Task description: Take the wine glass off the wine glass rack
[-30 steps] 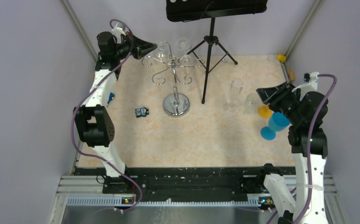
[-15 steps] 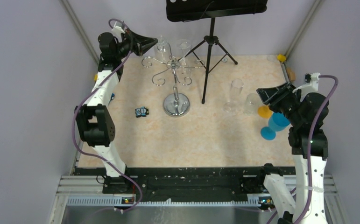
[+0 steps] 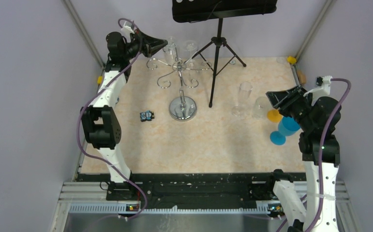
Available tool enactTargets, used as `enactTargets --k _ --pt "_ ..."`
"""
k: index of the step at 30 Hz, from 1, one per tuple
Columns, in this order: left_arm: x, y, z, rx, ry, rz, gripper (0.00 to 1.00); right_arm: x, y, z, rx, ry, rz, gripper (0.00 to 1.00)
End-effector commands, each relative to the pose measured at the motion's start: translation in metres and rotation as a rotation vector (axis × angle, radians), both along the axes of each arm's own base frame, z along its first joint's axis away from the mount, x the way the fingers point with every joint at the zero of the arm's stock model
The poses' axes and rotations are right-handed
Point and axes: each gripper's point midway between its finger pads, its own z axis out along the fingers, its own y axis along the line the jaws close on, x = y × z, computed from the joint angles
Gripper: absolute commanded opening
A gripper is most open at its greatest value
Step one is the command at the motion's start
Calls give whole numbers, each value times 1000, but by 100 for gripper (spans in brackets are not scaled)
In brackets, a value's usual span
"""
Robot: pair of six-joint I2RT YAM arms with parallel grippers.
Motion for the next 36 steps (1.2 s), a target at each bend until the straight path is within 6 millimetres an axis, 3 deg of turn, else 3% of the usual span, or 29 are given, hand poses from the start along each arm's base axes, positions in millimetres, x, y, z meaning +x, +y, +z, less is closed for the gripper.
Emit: enactTargets --k 1,7,16,27,29,36 --pt "-7 -8 28 31 -131 -38 0 1 1 10 -4 -42 1 40" --pt "-10 -12 24 45 -133 -63 0 2 1 10 -6 -43 1 40" --pt "-29 -14 17 207 -217 -144 0 4 0 6 -12 -34 -1 40" --pt "-50 -6 15 241 -278 -237 0 3 1 5 -10 -33 1 40" --pt "-49 6 14 265 -296 -211 0 4 1 4 -9 -31 2 40" --pt "-51 24 10 299 -290 -195 0 4 2 5 2 -33 5 40"
